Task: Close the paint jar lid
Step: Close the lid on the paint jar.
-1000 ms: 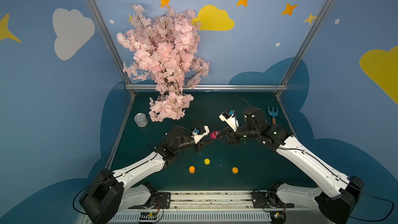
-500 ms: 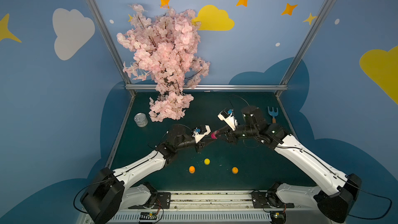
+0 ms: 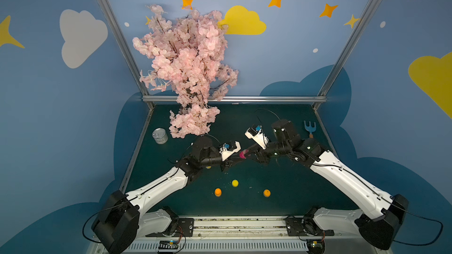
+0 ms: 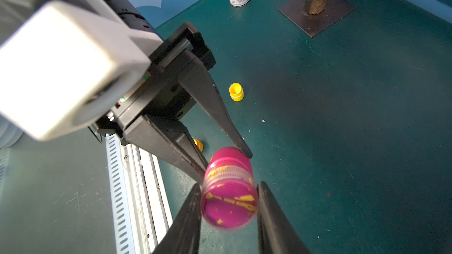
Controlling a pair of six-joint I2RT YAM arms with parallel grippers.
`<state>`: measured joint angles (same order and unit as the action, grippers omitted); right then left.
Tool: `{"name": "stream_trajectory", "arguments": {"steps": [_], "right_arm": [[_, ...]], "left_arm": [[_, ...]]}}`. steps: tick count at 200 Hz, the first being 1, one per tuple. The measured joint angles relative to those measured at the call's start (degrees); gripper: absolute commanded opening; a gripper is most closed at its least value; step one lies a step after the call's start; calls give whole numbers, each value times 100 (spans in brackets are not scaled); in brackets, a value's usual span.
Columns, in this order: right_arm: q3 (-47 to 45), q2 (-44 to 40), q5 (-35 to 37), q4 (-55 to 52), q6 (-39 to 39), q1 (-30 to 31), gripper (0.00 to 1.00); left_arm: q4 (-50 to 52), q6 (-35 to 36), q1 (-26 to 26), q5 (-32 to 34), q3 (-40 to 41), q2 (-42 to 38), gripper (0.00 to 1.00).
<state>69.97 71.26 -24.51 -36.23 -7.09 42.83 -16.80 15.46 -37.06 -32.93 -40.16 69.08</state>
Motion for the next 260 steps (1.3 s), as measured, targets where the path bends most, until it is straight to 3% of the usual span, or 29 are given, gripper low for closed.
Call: {"name": "stream_trajectory", "arguments": {"steps": [74, 260], "right_arm": [[118, 46, -48, -247, -234, 48, 31], [118, -9, -57, -63, -87, 81, 31]], "left_arm": [[737, 278, 72, -249, -245, -94, 21], [662, 348, 114, -157, -234, -245, 21]]}}
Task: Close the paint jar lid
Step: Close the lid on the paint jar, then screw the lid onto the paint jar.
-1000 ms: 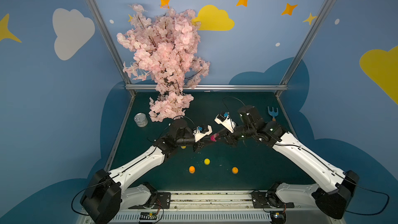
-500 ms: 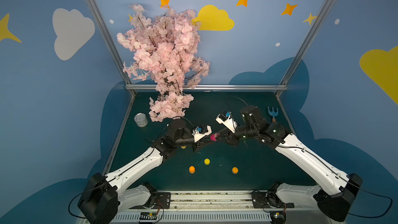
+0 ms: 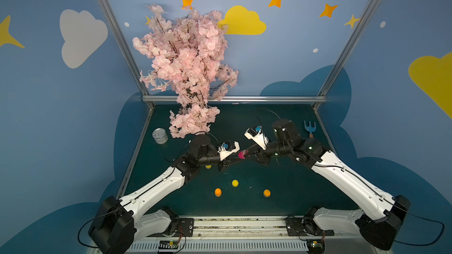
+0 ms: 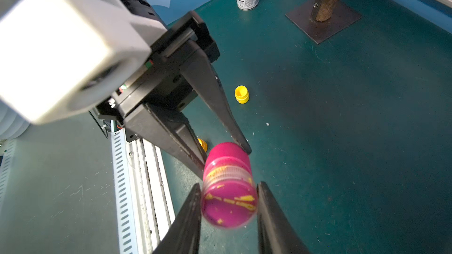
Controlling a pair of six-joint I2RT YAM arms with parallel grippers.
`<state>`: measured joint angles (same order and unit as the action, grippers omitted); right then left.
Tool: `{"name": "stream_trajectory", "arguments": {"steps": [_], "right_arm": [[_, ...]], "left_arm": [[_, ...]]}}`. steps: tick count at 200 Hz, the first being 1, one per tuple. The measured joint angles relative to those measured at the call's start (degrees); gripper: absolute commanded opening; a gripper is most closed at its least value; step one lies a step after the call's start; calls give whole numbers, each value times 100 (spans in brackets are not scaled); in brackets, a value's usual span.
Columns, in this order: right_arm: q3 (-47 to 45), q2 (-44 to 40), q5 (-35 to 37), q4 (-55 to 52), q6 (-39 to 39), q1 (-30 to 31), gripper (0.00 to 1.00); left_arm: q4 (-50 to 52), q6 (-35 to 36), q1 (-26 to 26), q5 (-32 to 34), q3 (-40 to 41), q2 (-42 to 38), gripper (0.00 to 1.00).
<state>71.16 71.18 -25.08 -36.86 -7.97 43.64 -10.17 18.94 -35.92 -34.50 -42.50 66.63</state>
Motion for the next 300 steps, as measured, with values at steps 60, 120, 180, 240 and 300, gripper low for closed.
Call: {"name": "stream_trajectory", "arguments": {"steps": [60, 120, 180, 240, 300], "right_arm": [[4, 146, 63, -70, -118, 85, 31], [107, 302, 79, -205, -197, 136, 32], [74, 319, 151, 227, 170, 96, 32], [-50, 525, 323, 866, 1049, 46, 31], [332, 1078, 791, 863, 2155, 44, 32]], "left_arm": [[326, 103, 24, 22, 0, 0, 20], [678, 256, 42, 22, -105, 0, 19], [166, -9, 44, 407, 15, -52, 19], [-643, -221, -81, 1375, 385, -66, 19], [-1137, 201, -511, 3217, 555, 94, 19]]}}
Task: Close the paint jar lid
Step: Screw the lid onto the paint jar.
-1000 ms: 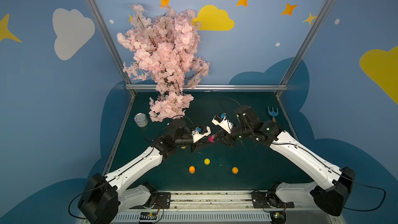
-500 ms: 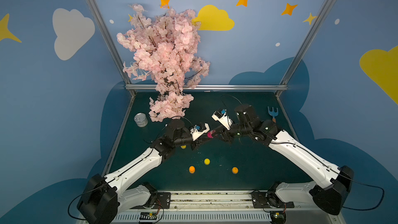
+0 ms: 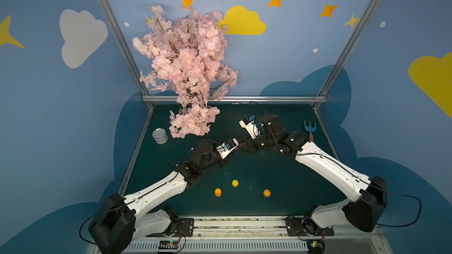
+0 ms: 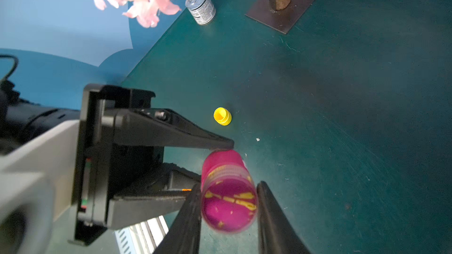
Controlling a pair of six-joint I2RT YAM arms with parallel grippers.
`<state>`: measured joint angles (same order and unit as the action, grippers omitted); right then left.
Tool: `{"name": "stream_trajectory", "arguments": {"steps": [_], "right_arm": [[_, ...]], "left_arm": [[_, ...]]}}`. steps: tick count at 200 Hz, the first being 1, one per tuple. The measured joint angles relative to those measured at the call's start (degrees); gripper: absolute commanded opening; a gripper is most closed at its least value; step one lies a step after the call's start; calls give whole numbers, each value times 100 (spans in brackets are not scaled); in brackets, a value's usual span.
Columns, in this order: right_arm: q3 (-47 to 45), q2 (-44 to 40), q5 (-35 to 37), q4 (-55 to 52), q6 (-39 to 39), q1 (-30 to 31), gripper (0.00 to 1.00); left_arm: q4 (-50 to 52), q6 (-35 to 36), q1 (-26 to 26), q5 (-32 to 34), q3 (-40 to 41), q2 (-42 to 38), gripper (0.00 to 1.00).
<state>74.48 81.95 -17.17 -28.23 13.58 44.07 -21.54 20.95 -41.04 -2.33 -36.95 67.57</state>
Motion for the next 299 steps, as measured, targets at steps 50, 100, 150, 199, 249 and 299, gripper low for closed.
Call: {"name": "stream_trajectory", "arguments": {"steps": [50, 100, 150, 199, 249, 299], "right_arm": [[39, 107, 306, 225, 922, 0, 32], [-247, 55, 304, 820, 1425, -22, 37], [-297, 44, 57, 848, 1596, 26, 49], [-387, -131, 44, 748, 1451, 7, 68], [-905, -911, 111, 778, 1095, -24, 73], [-929, -1329, 87, 647, 649, -208, 71]], "left_arm": [[-470, 26, -101, 579, 2, 278, 19], [-590, -461, -85, 680, 48, 289, 20], [-796, -1056, -31, 92, -31, 260, 21], [-619, -1502, 170, -660, -55, 205, 21], [-280, -1744, 417, -863, -55, 162, 22], [-63, -1902, 813, -1478, -52, -7, 23]]}}
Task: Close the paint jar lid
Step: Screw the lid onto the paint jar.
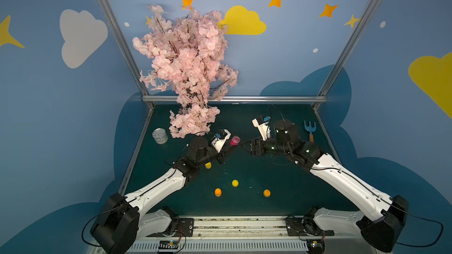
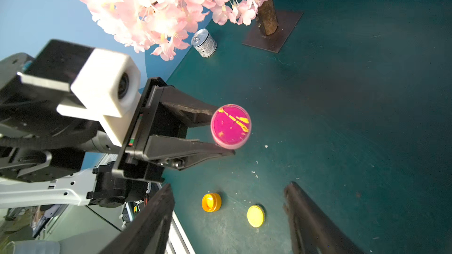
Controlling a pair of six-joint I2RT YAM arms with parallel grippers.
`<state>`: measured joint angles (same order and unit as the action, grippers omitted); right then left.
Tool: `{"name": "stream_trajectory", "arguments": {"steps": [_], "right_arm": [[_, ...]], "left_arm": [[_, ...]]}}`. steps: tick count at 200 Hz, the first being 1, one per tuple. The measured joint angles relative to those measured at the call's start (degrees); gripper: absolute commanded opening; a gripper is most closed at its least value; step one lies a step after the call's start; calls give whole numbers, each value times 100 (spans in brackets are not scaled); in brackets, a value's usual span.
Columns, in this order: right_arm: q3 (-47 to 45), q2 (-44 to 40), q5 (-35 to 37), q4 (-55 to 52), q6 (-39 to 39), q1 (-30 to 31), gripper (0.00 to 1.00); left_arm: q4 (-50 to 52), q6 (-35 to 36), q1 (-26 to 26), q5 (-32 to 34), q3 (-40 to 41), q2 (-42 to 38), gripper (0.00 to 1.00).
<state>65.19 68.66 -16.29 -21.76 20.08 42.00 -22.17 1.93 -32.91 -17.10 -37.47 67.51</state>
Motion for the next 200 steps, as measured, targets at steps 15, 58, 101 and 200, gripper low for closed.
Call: {"name": "stream_trajectory", "arguments": {"steps": [15, 58, 101, 200], "right_arm": [[-90, -186, -122, 13, -258, -94, 68], [-125, -341, -1108, 190, -1244, -319, 60], [7, -129, -1976, 411, -1814, -319, 52], [-17, -11, -2487, 586, -2055, -317, 51]], "left_arm": [[7, -31, 166, -520, 0, -61, 24], [170, -24, 345, -2159, -46, -98, 24], [203, -26, 367, -3027, -177, -90, 24], [107, -76, 413, -3217, -181, -87, 23]]}}
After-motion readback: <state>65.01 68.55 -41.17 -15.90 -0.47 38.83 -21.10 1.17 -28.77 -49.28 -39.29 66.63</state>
